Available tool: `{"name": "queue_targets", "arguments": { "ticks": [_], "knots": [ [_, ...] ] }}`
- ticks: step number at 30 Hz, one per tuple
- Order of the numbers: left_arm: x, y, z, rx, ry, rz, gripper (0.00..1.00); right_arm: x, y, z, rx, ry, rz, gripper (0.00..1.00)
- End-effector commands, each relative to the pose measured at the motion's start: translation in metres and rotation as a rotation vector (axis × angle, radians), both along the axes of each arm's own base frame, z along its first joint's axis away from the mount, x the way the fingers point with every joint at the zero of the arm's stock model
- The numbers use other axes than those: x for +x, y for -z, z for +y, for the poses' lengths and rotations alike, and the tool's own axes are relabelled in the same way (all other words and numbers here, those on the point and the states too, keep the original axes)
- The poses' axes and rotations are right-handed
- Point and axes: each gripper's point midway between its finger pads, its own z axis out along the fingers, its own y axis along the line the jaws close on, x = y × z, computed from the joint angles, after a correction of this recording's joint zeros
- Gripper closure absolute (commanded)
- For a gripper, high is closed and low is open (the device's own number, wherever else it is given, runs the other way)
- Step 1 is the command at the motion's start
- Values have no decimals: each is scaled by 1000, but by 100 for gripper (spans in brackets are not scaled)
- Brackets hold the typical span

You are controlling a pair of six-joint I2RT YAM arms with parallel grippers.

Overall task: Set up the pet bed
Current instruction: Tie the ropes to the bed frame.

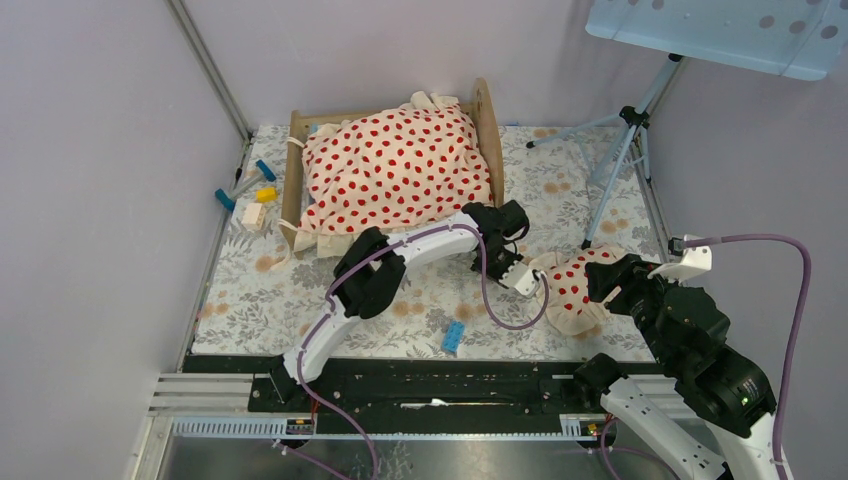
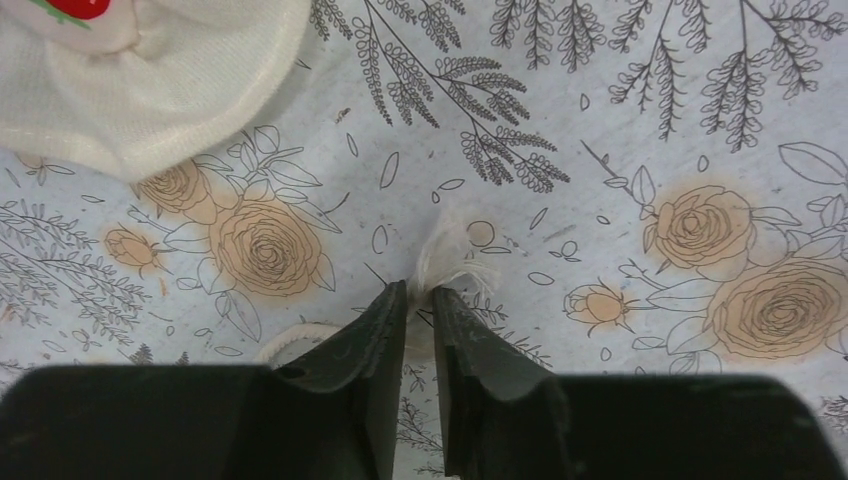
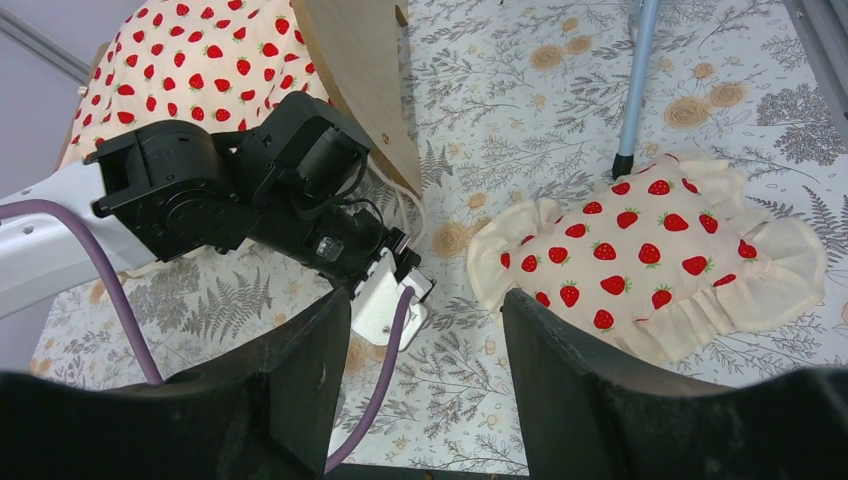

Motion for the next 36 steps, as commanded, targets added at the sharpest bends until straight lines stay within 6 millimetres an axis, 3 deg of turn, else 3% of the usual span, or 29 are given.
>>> {"name": "queue_targets", "arguments": {
  "ticks": [1, 4, 11, 16, 25, 36],
  "knots": [
    [-46, 80, 60, 295, -28, 204, 84, -4, -14, -3, 16, -3, -36, 35],
    [-52, 74, 57, 271, -32, 233, 100, -5, -15, -4, 16, -1, -36, 35],
    [-85, 38, 48, 72, -80, 337, 100, -3, -13, 1, 31, -16, -35, 35],
    [-89, 25, 41, -79, -218, 337, 100, -1, -10, 10, 52, -41, -25, 35],
    [-69, -12, 13, -373, -391, 361, 100, 18, 14, 26, 21, -46, 65, 35],
    [-51, -55, 12, -718, -532, 347, 100, 45, 53, 47, 32, -19, 162, 37]
  ]
}}
